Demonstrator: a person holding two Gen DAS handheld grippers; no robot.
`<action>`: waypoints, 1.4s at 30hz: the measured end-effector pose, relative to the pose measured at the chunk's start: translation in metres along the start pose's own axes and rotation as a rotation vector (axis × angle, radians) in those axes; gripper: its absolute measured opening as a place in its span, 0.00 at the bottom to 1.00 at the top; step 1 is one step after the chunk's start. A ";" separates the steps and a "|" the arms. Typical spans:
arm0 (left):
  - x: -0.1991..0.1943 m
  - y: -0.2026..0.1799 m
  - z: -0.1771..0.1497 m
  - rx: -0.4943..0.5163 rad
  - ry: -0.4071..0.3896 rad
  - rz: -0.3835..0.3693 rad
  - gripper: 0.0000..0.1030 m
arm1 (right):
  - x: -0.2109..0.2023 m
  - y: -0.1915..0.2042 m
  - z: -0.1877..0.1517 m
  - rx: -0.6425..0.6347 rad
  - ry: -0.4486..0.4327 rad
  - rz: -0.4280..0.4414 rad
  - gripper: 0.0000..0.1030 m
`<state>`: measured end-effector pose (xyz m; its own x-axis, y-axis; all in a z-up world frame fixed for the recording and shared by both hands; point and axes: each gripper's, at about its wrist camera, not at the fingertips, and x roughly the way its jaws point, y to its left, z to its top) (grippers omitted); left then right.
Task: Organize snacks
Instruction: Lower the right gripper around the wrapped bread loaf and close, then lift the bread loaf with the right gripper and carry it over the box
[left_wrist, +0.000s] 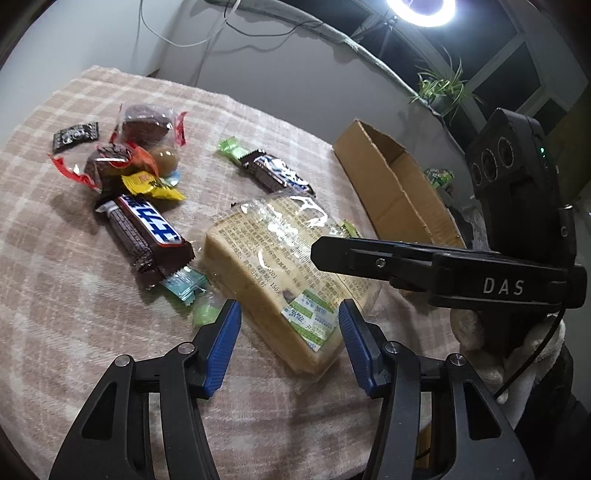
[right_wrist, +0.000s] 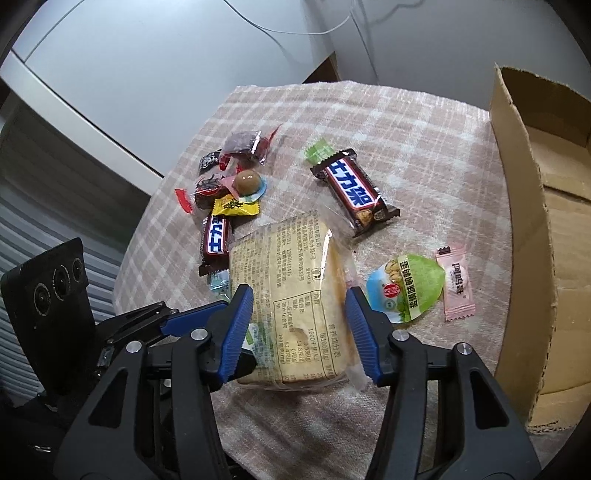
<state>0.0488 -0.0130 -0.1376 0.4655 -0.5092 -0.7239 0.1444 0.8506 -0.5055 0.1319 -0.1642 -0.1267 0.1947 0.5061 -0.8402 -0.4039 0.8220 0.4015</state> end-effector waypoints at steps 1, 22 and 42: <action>0.002 0.001 0.001 -0.005 0.006 -0.005 0.52 | 0.001 -0.001 0.000 0.005 0.007 0.005 0.53; -0.010 -0.014 0.011 0.054 -0.058 0.024 0.52 | -0.013 0.003 -0.005 0.036 -0.020 0.056 0.45; -0.005 -0.091 0.049 0.241 -0.124 -0.039 0.52 | -0.116 -0.022 -0.013 0.079 -0.221 0.000 0.43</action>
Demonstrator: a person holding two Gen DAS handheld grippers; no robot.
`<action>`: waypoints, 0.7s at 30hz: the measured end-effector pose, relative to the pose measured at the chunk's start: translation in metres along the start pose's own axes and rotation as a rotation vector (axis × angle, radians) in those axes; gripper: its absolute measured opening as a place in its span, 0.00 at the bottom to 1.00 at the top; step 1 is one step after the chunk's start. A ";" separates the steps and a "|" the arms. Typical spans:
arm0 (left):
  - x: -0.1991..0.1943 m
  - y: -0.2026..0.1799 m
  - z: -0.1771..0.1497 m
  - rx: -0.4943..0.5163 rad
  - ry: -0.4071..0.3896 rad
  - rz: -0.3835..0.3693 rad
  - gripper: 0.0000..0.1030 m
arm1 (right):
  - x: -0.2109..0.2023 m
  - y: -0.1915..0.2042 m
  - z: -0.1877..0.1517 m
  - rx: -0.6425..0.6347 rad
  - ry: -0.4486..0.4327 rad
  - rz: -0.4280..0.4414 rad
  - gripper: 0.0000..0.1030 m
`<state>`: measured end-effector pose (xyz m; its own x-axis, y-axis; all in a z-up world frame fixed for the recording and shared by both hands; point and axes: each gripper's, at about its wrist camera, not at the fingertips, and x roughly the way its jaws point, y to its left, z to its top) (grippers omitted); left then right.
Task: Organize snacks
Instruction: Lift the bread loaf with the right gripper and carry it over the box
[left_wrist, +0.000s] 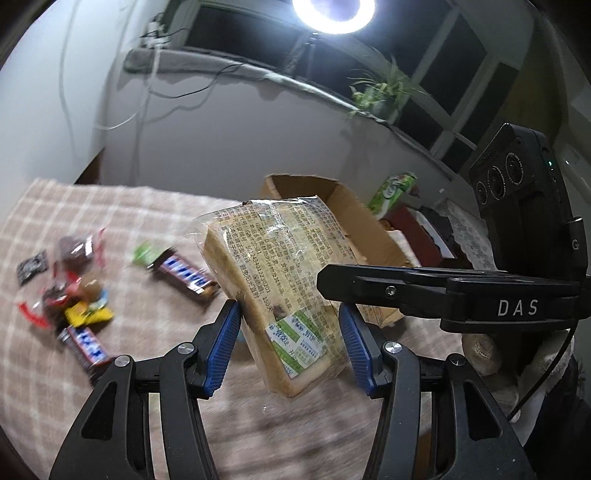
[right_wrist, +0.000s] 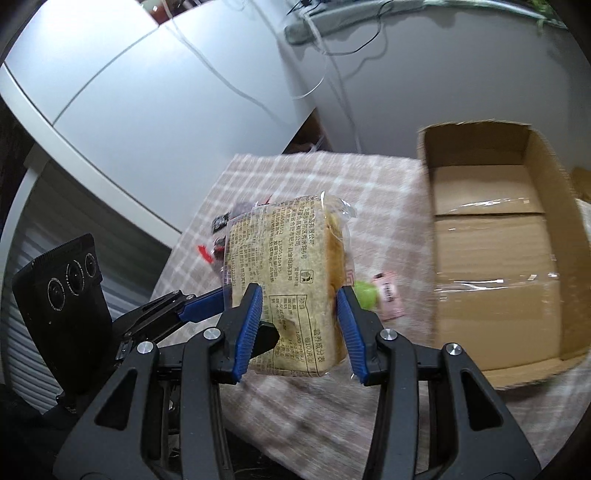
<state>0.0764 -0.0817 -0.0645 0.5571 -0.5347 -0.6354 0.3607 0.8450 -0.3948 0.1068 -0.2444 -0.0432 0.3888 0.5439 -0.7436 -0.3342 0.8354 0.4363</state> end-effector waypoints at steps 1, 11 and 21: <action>0.003 -0.005 0.003 0.009 0.001 -0.008 0.52 | -0.005 -0.003 0.000 0.005 -0.008 -0.006 0.43; 0.040 -0.059 0.025 0.106 0.021 -0.069 0.52 | -0.052 -0.056 0.000 0.084 -0.092 -0.062 0.43; 0.075 -0.090 0.036 0.176 0.067 -0.072 0.52 | -0.070 -0.109 -0.005 0.174 -0.123 -0.087 0.43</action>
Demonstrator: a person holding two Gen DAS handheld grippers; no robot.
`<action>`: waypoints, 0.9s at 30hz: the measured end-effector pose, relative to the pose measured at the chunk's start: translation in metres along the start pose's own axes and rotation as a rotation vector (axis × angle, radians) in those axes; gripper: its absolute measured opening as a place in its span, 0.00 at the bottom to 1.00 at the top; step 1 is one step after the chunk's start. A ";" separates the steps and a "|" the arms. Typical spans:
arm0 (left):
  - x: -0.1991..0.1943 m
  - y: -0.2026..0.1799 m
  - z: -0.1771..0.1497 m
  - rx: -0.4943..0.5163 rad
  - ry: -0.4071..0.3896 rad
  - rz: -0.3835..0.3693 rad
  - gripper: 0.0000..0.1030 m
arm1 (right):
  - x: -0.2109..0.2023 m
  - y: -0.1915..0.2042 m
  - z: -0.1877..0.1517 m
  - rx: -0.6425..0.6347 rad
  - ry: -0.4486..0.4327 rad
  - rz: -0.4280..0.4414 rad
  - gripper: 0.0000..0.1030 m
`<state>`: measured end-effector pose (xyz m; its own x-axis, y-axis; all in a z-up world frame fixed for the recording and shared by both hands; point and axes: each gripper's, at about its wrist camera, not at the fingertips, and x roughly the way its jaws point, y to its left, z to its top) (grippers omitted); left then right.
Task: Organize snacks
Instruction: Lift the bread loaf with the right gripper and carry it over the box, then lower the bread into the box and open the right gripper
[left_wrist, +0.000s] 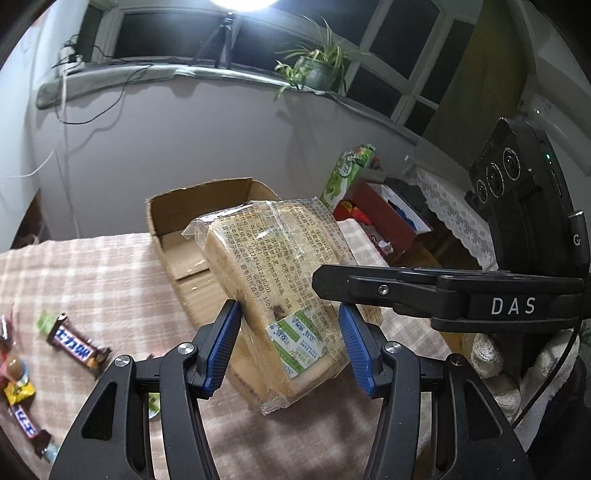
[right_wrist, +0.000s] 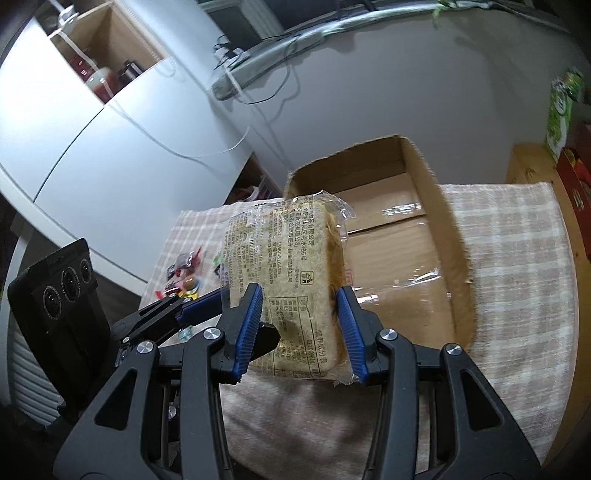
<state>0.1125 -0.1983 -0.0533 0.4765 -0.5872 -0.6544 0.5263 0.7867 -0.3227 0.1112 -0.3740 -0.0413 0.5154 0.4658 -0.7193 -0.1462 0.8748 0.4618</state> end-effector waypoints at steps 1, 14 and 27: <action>0.003 -0.002 0.002 0.003 0.004 0.002 0.52 | 0.001 -0.003 0.001 0.005 0.000 -0.002 0.43; 0.022 -0.007 0.005 0.017 0.045 0.015 0.52 | 0.013 -0.020 0.003 0.048 0.016 -0.017 0.43; 0.012 -0.007 0.002 0.027 0.027 0.020 0.52 | 0.013 -0.017 0.004 0.048 0.000 -0.078 0.43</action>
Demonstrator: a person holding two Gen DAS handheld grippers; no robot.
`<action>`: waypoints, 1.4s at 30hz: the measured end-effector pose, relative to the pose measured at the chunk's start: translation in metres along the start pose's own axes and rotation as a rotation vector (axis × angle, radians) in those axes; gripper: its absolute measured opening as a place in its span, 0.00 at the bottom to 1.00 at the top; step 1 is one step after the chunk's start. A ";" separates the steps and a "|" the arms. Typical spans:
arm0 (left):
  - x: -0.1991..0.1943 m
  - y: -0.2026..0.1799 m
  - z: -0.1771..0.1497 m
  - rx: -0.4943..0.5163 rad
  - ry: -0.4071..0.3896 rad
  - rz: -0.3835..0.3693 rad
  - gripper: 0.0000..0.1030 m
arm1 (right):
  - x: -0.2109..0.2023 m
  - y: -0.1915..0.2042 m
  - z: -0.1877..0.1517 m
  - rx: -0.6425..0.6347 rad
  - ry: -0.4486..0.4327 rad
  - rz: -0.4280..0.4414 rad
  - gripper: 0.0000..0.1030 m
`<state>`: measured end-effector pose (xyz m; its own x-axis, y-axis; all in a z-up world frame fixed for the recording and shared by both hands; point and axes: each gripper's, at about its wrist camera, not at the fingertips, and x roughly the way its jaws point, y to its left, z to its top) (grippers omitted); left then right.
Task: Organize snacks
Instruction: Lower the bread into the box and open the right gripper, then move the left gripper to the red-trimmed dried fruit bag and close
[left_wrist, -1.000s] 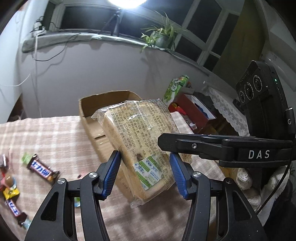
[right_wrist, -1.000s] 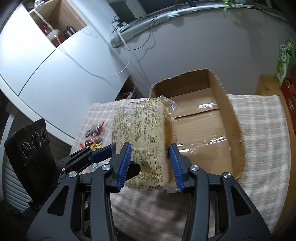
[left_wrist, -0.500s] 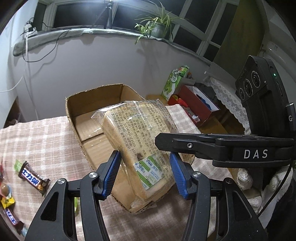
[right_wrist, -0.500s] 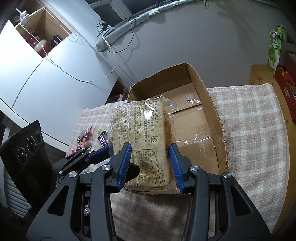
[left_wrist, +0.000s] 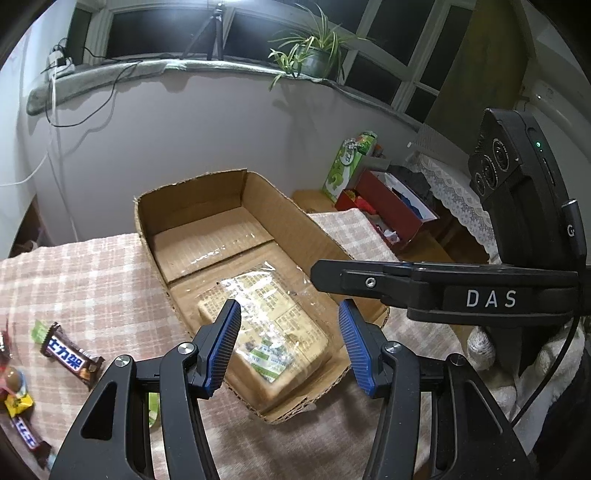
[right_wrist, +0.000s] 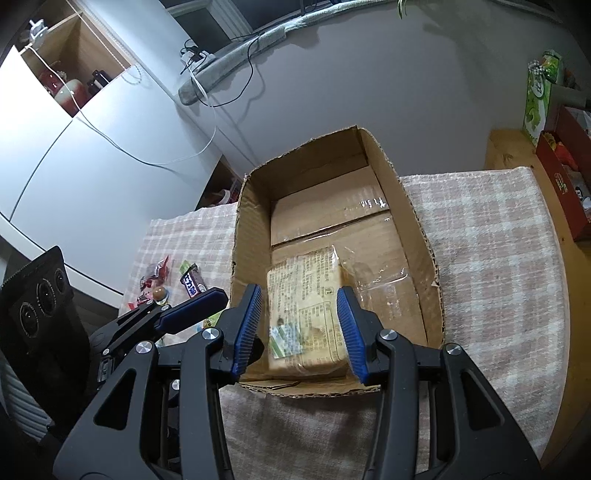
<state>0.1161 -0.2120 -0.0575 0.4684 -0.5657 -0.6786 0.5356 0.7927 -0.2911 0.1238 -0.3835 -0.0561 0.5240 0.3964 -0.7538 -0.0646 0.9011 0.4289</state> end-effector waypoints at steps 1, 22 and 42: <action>-0.001 0.001 0.000 -0.002 -0.002 0.001 0.52 | -0.001 0.001 0.000 -0.003 -0.003 -0.002 0.43; -0.071 0.049 -0.037 -0.051 -0.077 0.091 0.52 | -0.010 0.072 -0.021 -0.125 -0.031 0.011 0.43; -0.156 0.186 -0.126 -0.248 -0.061 0.332 0.52 | 0.038 0.169 -0.066 -0.401 -0.004 0.022 0.67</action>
<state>0.0536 0.0528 -0.0907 0.6320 -0.2763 -0.7241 0.1662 0.9609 -0.2216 0.0768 -0.2050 -0.0447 0.5221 0.4159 -0.7446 -0.4016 0.8901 0.2156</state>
